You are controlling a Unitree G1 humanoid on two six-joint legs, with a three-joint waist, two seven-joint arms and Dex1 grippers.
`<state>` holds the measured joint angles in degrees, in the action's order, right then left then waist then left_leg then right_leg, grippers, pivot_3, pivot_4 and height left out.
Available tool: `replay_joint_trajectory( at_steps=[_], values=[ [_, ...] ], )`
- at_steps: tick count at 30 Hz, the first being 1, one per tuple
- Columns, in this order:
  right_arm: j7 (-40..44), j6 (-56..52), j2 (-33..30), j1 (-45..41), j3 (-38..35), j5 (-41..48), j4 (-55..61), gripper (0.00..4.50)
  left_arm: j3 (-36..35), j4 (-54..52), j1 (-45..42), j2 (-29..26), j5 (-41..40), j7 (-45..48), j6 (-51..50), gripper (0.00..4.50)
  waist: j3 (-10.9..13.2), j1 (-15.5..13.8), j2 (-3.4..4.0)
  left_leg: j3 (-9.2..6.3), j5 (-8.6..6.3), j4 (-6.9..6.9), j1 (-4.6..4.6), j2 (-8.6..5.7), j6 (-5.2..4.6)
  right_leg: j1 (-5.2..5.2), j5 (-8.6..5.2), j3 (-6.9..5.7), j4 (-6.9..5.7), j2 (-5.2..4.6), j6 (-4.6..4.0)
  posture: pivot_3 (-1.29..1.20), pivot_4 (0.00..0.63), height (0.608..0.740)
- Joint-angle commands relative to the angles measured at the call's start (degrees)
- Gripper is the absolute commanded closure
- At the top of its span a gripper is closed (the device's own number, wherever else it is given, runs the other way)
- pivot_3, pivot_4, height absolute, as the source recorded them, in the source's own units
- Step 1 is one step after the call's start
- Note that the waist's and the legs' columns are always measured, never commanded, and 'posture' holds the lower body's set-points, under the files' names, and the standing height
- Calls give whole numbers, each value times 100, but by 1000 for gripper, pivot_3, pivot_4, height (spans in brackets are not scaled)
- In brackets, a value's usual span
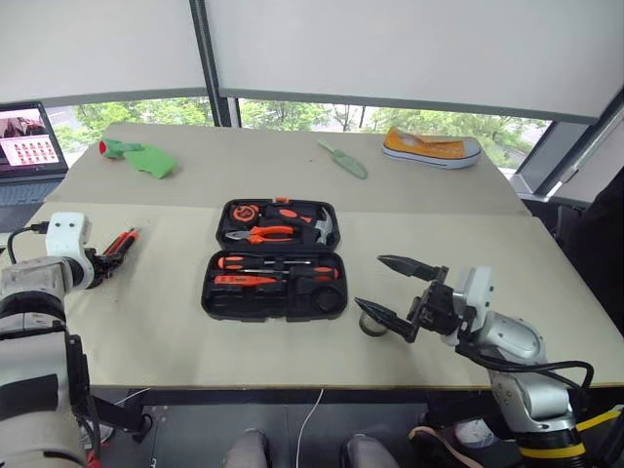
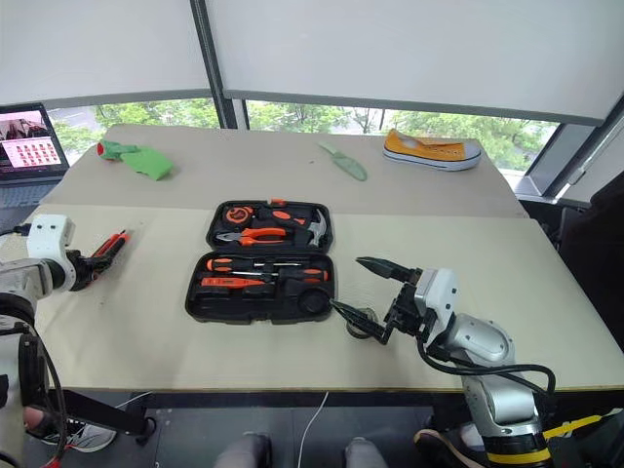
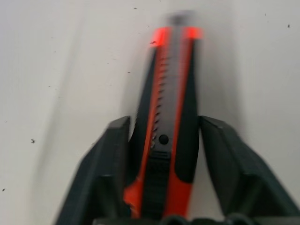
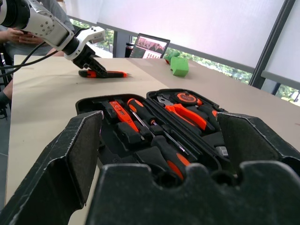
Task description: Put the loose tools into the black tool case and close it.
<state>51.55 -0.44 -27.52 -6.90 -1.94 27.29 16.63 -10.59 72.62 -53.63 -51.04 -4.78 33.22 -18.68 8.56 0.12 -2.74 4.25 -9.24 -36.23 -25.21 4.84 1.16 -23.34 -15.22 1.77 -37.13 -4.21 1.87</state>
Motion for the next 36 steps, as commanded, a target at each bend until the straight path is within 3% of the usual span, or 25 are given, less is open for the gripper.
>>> replay_joint_trajectory(
  at_steps=[1, 7, 11, 15, 18, 24, 36],
  values=[
    [-55, 20, -61, 30, -175, 69, 174, 0, -453, -164, 210, -135, -387, 665, 658, 2985, 0, 9, 0, 0, 0, 0, 0, 0, 0, 0, 0, 0, 0, 0, 0, 0, 150, 740],
    [28, -3, -143, 7, -220, 106, 85, 0, -857, -1415, 658, 57, -1130, 2663, 1854, 2985, 8, -68, -15, 0, 2, -2, -4, 1, 2, 1, 1, -4, 0, -5, -2, 0, 150, 740],
    [113, -62, -289, 41, -335, 162, 37, 0, -228, -3218, 1407, 215, -1311, 4311, 2300, 2985, 7, -80, -10, 8, 1, -6, -3, -2, 2, 10, 2, -1, 4, -14, -1, 0, 150, 740],
    [181, -114, -437, 109, -415, 211, -9, 0, 455, -4830, 1931, 409, -1444, 5063, 2102, 2985, 7, -81, -9, 8, 2, -6, -3, -2, 2, 11, 2, -1, 2, -13, -1, 0, 150, 740],
    [168, -162, -480, 173, -455, 233, 14, 0, 983, -5448, 2035, 623, -1167, 5081, 2155, 2985, 7, -76, -9, 6, 3, -10, -2, -1, 0, 11, 2, 3, 0, -9, -1, 0, 150, 740],
    [84, -202, -447, 376, -442, 209, 208, 0, 1788, -5680, 1804, 908, -147, 4362, 2174, 2985, 6, -62, -5, 3, 5, -17, 0, -1, -3, 13, 2, 11, -1, -1, 3, 0, 150, 740],
    [15, -283, -526, 644, -574, 237, 386, 0, 2181, -5913, 2111, 797, 320, 4178, 2239, 2985, 5, -71, -1, 3, 5, -23, 1, -1, -4, 14, 3, 16, -1, 0, 6, 0, 150, 740]
  ],
)
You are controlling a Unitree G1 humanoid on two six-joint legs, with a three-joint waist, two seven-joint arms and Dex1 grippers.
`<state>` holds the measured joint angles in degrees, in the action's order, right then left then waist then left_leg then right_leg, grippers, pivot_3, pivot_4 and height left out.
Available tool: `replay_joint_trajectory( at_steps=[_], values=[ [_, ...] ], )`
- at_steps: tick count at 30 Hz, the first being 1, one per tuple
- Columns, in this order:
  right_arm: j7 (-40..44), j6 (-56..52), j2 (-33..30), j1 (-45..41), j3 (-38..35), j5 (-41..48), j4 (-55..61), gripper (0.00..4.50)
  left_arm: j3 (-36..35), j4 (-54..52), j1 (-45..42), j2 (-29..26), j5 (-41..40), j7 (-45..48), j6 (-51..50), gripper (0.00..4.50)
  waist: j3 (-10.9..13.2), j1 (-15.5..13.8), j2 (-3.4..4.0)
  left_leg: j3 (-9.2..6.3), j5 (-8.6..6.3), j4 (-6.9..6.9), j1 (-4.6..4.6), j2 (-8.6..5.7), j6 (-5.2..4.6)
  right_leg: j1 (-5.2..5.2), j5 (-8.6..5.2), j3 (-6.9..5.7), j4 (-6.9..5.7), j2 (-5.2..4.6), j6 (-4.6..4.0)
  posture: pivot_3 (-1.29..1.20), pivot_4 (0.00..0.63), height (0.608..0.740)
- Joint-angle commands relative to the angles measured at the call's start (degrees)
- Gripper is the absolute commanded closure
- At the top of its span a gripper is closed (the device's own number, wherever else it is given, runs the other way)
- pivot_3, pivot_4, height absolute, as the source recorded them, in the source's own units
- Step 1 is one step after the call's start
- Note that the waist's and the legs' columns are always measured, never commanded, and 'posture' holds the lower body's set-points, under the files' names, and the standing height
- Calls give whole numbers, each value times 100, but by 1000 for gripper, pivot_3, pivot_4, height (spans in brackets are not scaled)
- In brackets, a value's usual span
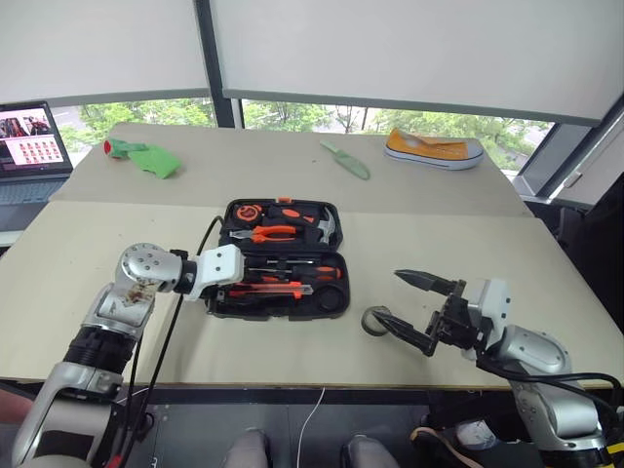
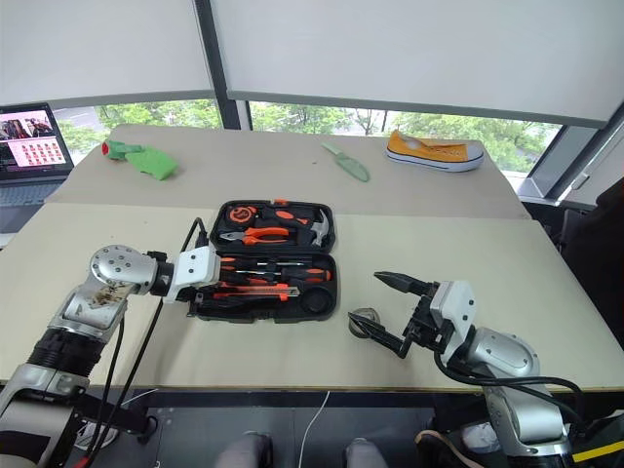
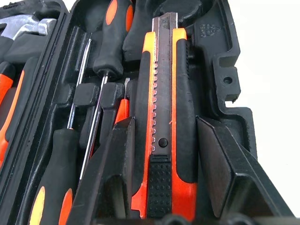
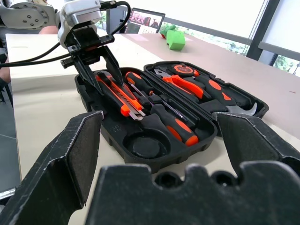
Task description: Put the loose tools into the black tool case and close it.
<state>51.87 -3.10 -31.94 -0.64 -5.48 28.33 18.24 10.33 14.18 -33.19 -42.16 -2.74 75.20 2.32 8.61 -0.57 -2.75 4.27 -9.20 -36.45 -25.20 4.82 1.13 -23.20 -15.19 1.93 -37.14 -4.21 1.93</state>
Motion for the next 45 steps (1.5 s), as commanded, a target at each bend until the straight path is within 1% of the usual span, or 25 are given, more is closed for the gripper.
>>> replay_joint_trajectory(
  at_steps=[1, 4, 8, 10, 11, 14, 15, 16, 19, 22, 24, 25, 27, 29, 30, 31, 32, 34, 35, 36, 37, 39, 45],
  values=[
    [-8, -19, -93, 23, -223, 135, 221, 0, 88, -54, 71, -85, 120, -28, 157, 2985, 0, -1, 1, 0, 0, 0, 1, 0, 0, 1, 0, 0, 0, 0, 0, 0, 150, 740],
    [10, -22, -116, 34, -226, 139, 215, 0, 96, -64, 91, -38, 63, -10, 69, 2985, -1, -1, 1, 0, 0, -2, 1, 0, 0, 2, 0, 0, 0, 0, 0, 0, 150, 740],
    [42, -17, -146, 49, -239, 143, 203, 0, 224, -48, 115, -108, 222, 7, -91, 2985, -5, -2, 8, 0, 0, -3, 2, 0, 0, 3, 0, 0, 0, 0, 0, 0, 150, 740],
    [75, -26, -181, 39, -245, 158, 190, 0, 183, -7, 123, -126, 161, 26, -33, 1986, -8, -2, 14, 0, 0, -5, 2, 0, 0, 6, 0, 0, 0, 0, 0, 0, 150, 740],
    [90, -30, -199, 32, -245, 164, 184, 0, 156, 10, 124, -129, 126, 26, 26, 1721, -8, -2, 15, 0, 0, -5, 3, 0, 0, 5, 0, 0, 0, 0, 1, 0, 150, 740],
    [149, -35, -254, -15, -251, 184, 144, 0, 47, 69, 112, -138, -93, 160, 24, 608, -10, 11, 19, -1, 0, -5, 4, 0, -1, 5, 0, 2, 0, 0, 1, 0, 150, 740],
    [171, -36, -274, -39, -257, 193, 121, 0, -63, 85, 107, -95, -290, 239, 20, 314, -10, 17, 19, 0, 0, -5, 4, 0, -1, 5, 0, 3, 0, 0, 1, 0, 150, 740],
    [197, -39, -297, -68, -263, 202, 100, 0, -216, 73, 90, -32, -561, 303, -139, 113, -10, 23, 19, 0, -1, -5, 4, 0, -2, 5, 0, 2, 0, 1, 1, 0, 150, 740],
    [304, -48, -373, -167, -301, 249, 25, 0, -713, 301, -118, 119, -1256, 458, -331, 113, -8, 16, 21, 0, -2, -5, 2, 0, -4, 3, -1, 4, 0, 1, 3, 0, 150, 740],
    [463, -46, -425, -264, -321, 351, -3, 0, -957, 551, -267, 177, -1575, 589, -366, 113, -7, 9, 21, -2, -2, -9, 2, 1, -4, 4, -1, 2, -2, 3, 3, 0, 150, 740],
    [592, -28, -443, -418, -260, 433, 95, 0, -889, 524, -221, 211, -1543, 615, -322, 625, -7, 7, 21, -3, -2, -11, 2, 0, -4, 4, -1, 2, -2, 3, 3, 0, 150, 740],
    [655, 3, -443, -487, -212, 431, 141, 0, -821, 478, -182, 243, -1433, 539, -259, 767, -6, 6, 22, -3, -2, -12, 2, 0, -4, 5, 0, 3, -2, 2, 4, 0, 150, 740],
    [779, 35, -438, -592, -122, 400, 198, 0, -721, 448, -130, 321, -1265, 378, -167, 1564, -6, 5, 22, -2, -2, -14, 2, -1, -4, 7, 1, 4, -2, 1, 6, 0, 150, 740],
    [934, 97, -433, -742, -4, 340, 224, 0, -584, 449, -27, 442, -1133, 322, -9, 2153, -6, -8, 22, -2, -2, -14, 2, -1, -4, 8, 1, 4, -1, 2, 6, 0, 150, 740],
    [992, 124, -437, -815, 42, 300, 217, 0, -514, 445, 26, 484, -1078, 323, 44, 2645, -6, -7, 22, -2, -2, -14, 2, -1, -4, 8, 1, 4, -1, 2, 6, 0, 150, 740],
    [1006, 123, -428, -893, 70, 282, 193, 0, -439, 473, 68, 523, -993, 290, 107, 2672, -6, -11, 22, -2, -2, -15, 2, -1, -4, 8, 1, 4, -1, 2, 6, 0, 150, 740],
    [1015, 116, -422, -958, 79, 271, 141, 0, -349, 552, 97, 548, -861, 230, 174, 3321, -6, -11, 22, -2, -2, -14, 0, -1, -4, 6, 1, 4, -1, 2, 6, 0, 150, 740],
    [1018, 94, -416, -1013, 60, 271, 71, 0, -224, 692, 107, 579, -621, 48, 209, 3470, -6, -8, 22, -2, -2, -15, -1, -1, -4, 6, 1, 4, -1, 2, 6, 0, 150, 740],
    [1021, 85, -417, -1019, 51, 268, 45, 0, -179, 776, 89, 605, -513, -65, 174, 3970, -6, -8, 23, -2, -2, -15, 0, -1, -4, 6, 2, 4, -1, 2, 5, 0, 150, 740],
    [1014, 63, -413, -1015, 39, 276, 37, 0, -135, 872, 59, 632, -393, -200, 162, 4146, -6, -10, 22, -2, -2, -15, 0, -1, -4, 6, 2, 4, -2, 2, 5, 0, 150, 740],
    [1009, 43, -408, -1012, 33, 282, 34, 0, -95, 956, 32, 653, -291, -313, 126, 4448, -7, -20, 22, -3, -2, -16, 0, 0, -4, 6, 2, 3, -3, 3, 5, 0, 150, 740],
    [959, -17, -381, -980, 18, 322, 62, 0, -35, 1026, 24, 681, -205, -418, -29, 4448, -10, -29, 27, -5, -2, -17, 1, -3, -4, 11, 2, 2, -2, 1, 6, 0, 150, 740],
    [821, -141, -357, -823, 33, 363, 197, 0, 234, 787, 293, 599, -279, -147, -505, 4448, -18, -13, 40, -5, 9, -25, 12, -3, -19, 22, 11, 3, -3, 0, 9, 0, 150, 740]
  ],
)
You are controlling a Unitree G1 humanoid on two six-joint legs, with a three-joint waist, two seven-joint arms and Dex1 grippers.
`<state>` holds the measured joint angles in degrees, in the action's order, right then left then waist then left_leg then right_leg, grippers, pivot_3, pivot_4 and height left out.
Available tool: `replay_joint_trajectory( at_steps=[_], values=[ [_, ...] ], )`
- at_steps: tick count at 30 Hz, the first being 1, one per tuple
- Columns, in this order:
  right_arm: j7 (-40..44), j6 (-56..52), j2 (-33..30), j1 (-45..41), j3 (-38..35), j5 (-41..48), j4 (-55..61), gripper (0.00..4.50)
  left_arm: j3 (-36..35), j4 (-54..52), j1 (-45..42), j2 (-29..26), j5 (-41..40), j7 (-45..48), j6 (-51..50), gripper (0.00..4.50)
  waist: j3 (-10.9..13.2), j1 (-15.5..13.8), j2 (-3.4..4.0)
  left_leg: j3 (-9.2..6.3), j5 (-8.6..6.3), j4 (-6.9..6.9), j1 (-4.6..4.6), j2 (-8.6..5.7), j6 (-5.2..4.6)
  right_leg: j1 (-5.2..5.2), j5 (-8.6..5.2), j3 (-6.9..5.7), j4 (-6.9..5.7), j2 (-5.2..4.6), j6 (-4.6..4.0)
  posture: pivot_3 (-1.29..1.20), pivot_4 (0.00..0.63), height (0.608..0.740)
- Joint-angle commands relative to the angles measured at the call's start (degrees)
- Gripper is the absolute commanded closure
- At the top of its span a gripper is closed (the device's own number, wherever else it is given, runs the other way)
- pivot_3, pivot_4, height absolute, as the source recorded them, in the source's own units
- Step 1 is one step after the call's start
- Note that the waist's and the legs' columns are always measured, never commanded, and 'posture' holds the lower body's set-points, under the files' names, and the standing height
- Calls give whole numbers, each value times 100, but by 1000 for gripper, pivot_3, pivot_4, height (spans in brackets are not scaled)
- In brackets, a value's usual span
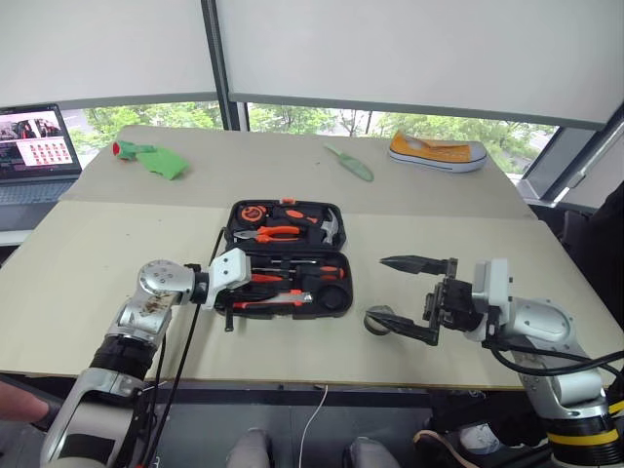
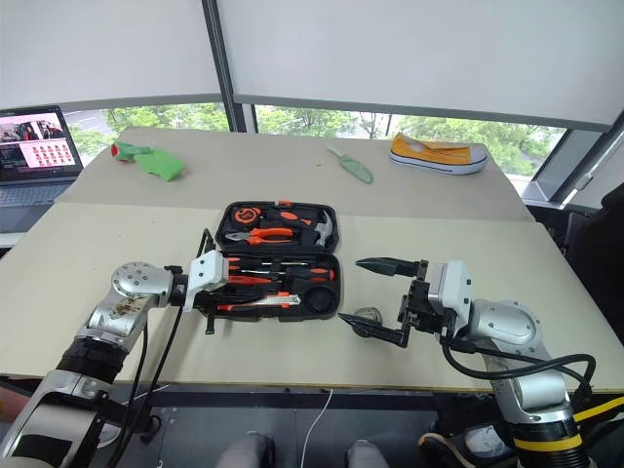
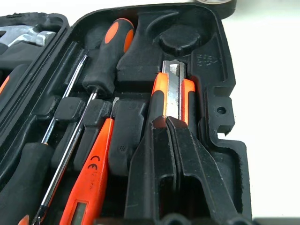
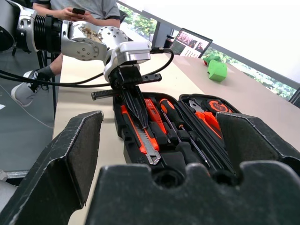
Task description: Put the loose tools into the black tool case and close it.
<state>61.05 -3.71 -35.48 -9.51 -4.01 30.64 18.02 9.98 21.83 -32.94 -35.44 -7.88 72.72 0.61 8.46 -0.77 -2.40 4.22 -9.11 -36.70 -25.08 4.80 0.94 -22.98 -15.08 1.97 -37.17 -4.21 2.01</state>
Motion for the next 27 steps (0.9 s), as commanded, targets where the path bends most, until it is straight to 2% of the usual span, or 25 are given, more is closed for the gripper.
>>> replay_joint_trajectory(
  at_steps=[1, 5, 8, 10, 14, 18, 19, 27],
  values=[
    [-127, -98, 7, 89, -117, 136, 236, 0, 299, 3, 313, -74, 247, 99, -331, 4448, -7, 11, 8, 0, 0, 0, 3, 0, 0, 2, 1, 1, 0, 0, -1, 0, 150, 740],
    [-294, -222, 16, 312, -200, 170, 336, 0, 159, 207, 407, 15, 227, -231, -516, 4448, -36, 14, 57, 2, 0, 0, 19, 0, 0, 16, -1, 5, 3, -1, -2, 0, 150, 740],
    [-333, -311, -80, 615, -351, 215, 425, 0, -104, 418, 373, 36, 15, -334, -699, 3732, -55, -10, 85, 1, -1, 1, 33, -3, -1, 33, -6, 3, 5, -4, -1, 0, 150, 740],
    [-424, -312, -85, 793, -480, 225, 509, 0, -338, 488, 374, 53, -173, -267, -340, 3031, -56, -7, 87, 1, -2, 1, 56, -5, 0, 52, -39, 2, 5, -7, 2, 0, 150, 740],
    [-606, -207, -91, 1205, -854, 181, 662, 0, -1185, 168, 478, 181, -1168, 148, 154, 1706, -53, 37, 83, 2, -27, 2, 71, -4, 42, 59, -39, 4, 5, -11, -5, 0, 150, 740],
    [-593, -10, -98, 2058, -1370, 63, 708, 0, -1531, -482, 955, -175, -1526, 609, 372, 237, -44, 36, 66, -1, -2, 3, 39, -4, 0, 38, -29, 5, 7, -8, -18, 0, 150, 740],
    [-579, 61, -82, 2289, -1465, 24, 693, 0, -1584, -633, 1129, -278, -1588, 726, 385, 45, -44, 33, 66, 0, -6, 5, 35, -5, -2, 35, -20, 6, 10, -9, -9, 0, 150, 740],
    [-740, 750, 312, 3501, -1962, -342, 389, 0, -2434, -1825, 2712, -702, -2343, 732, -26, 45, -43, 35, 65, 5, -40, 16, 38, -4, -1, 33, -49, 10, 16, -11, 0, 0, 150, 740]
  ],
)
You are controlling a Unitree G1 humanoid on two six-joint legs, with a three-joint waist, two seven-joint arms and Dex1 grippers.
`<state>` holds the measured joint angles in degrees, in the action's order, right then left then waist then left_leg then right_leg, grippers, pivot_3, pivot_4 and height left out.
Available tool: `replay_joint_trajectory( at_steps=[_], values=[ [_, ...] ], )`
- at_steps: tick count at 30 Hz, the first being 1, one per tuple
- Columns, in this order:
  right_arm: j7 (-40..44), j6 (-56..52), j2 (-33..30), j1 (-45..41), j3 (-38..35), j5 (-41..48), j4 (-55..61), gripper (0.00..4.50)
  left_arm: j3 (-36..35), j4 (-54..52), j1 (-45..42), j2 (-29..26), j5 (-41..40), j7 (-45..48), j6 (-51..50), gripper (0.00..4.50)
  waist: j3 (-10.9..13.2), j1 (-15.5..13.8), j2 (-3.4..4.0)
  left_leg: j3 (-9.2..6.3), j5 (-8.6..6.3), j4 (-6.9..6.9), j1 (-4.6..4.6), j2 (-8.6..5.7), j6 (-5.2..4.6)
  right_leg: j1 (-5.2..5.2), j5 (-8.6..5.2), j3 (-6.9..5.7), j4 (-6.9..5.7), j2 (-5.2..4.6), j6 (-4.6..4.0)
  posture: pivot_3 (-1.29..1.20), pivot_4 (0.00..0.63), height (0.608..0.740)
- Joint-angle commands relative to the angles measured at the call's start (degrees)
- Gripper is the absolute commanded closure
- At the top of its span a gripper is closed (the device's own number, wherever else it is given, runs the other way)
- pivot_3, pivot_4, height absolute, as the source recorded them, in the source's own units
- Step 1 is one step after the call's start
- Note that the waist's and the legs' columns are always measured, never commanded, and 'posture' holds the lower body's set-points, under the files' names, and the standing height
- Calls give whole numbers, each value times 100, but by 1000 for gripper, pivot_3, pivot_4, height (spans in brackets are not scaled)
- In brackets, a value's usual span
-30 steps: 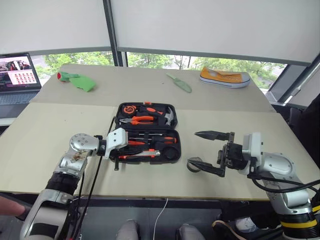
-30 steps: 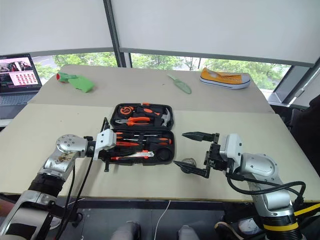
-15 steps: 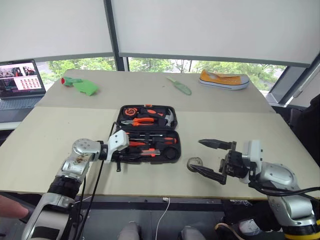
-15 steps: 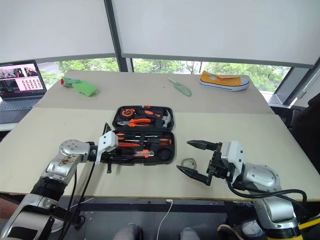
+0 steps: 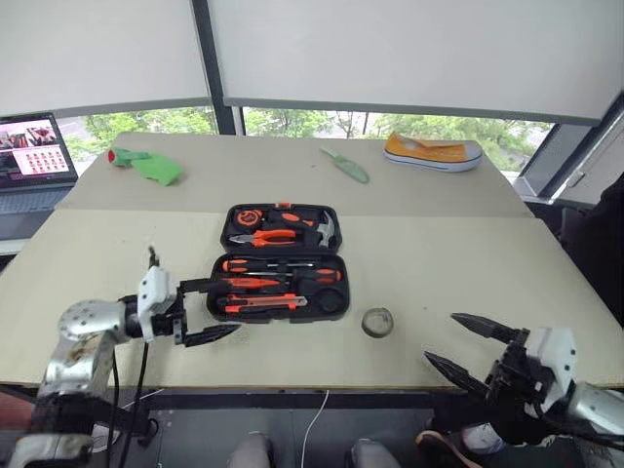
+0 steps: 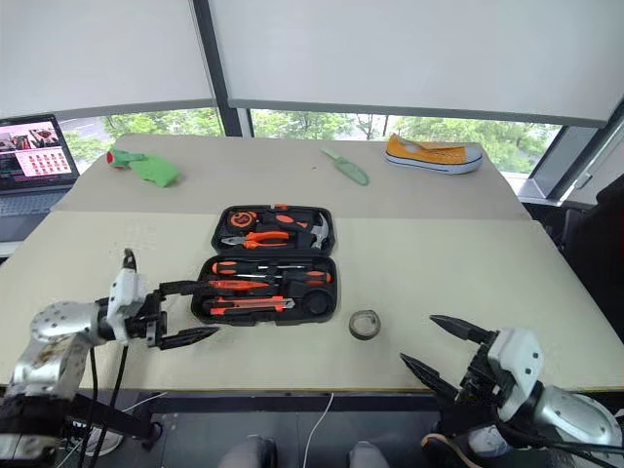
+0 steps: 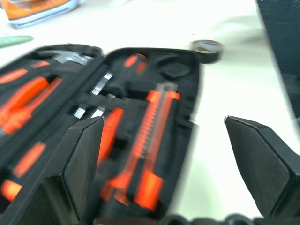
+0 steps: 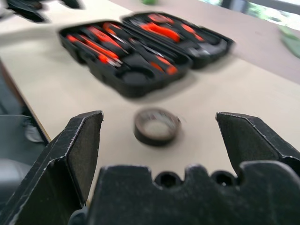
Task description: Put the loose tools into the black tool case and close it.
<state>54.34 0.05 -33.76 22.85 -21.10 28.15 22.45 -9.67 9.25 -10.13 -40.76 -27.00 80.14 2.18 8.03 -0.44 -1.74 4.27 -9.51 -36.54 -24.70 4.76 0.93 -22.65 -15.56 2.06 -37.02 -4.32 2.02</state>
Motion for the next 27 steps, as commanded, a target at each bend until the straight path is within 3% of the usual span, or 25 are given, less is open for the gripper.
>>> replay_joint_trajectory(
  at_steps=[1, 5, 9, 14, 18, 22, 27],
  values=[
    [-73, 405, 167, 317, -263, -93, -64, 0, -529, -661, 551, -192, -502, -14, -246, 45, 0, 5, 0, 0, 0, 1, 2, 1, 0, -1, -11, -1, 0, -1, -2, 0, 150, 740],
    [-19, 228, -35, 144, -55, -102, 111, 0, -755, -910, 938, -177, -593, -218, -326, 45, 4, 4, 3, 11, -26, 2, 10, 4, 43, -5, -41, 1, -2, -10, -13, 0, 150, 740],
    [-205, -910, -693, -762, 555, -109, 590, 0, -743, -1034, 987, -97, -619, -241, -264, 45, 9, 60, 3, 36, -31, 4, 35, 6, 52, -29, -39, 24, 0, -16, -16, 0, 150, 740],
    [-262, -2681, -1627, -2215, 1877, -494, 883, 0, -575, -1266, 988, -11, -678, -162, -326, 45, 9, 50, -3, 46, -29, 16, 32, 5, 49, -45, -31, 30, -1, -13, -27, 0, 150, 740],
    [-297, -3443, -1742, -3112, 2664, -746, 758, 0, -448, -1333, 951, 14, -619, -156, -284, 45, 8, 6, -15, 47, -1, 30, -15, 3, 2, -61, -21, 31, 2, -8, -61, 0, 150, 740],
    [-160, -3756, -1782, -3623, 3314, -1087, 515, 0, -368, -1371, 932, 42, -591, -221, -275, 45, 9, -10, -17, 44, -15, 32, -42, 1, -8, -80, -10, 32, 2, -2, -13, 0, 150, 740],
    [-264, -3804, -1596, -4023, 3868, -1566, 140, 1450, -362, -1425, 1049, 62, -564, -276, -213, 0, 10, -1, -19, 45, -17, 28, -49, 0, -9, -87, -12, 32, 2, -3, -10, 0, 150, 740]
  ],
)
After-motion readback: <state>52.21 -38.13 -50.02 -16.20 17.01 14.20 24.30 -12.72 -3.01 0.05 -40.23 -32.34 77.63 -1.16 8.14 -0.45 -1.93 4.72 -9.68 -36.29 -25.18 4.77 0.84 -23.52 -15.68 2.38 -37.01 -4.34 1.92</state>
